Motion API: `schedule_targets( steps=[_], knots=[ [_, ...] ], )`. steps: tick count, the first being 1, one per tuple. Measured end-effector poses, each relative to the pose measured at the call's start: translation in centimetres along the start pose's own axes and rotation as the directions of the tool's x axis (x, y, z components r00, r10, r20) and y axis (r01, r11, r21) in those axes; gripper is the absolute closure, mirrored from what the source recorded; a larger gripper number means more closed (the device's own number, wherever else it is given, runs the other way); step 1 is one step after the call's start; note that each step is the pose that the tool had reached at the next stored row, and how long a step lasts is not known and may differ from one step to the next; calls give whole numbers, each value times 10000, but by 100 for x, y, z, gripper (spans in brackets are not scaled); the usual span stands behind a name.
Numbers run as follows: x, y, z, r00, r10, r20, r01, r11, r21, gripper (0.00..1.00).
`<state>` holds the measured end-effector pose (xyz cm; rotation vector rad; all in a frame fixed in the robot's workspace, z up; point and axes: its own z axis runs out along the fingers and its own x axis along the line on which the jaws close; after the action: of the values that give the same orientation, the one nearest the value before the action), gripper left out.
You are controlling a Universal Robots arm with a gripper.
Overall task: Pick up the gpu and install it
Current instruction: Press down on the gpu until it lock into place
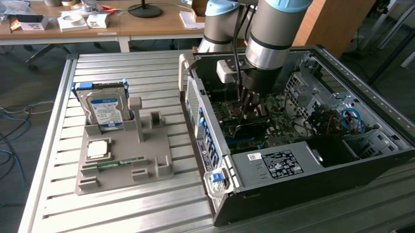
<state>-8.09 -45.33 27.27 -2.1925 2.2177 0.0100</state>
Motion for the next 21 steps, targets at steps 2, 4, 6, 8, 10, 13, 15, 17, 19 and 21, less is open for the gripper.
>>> schedule_targets(
  steps=[2, 4, 6, 8, 10, 13, 15, 17, 19, 21],
  knots=[
    [0, -13, 0, 10000, 1, 0, -1, 10000, 1, 89],
    [0, -16, 0, 10000, 1, 0, -1, 10000, 0, 89],
    [0, -16, 0, 10000, 1, -1, -1, 10000, 0, 89],
    [-1, -16, 7, 10000, 0, 0, 0, 10000, 1, 89],
    [0, -4, 7, 10000, 0, -2, 0, 10000, 0, 89],
    [0, 7, 8, 10000, -1, -1, 1, 10000, 2, 89],
    [1, 12, 16, 10000, 0, -1, 0, 10000, 2, 89],
    [1, 13, 21, 10000, -1, -3, 1, 10000, 1, 89],
    [1, 13, 22, 10000, 0, -2, 0, 10000, 1, 89],
    [1, 13, 23, 10000, 0, -2, 0, 10000, 2, 89]
  ],
)
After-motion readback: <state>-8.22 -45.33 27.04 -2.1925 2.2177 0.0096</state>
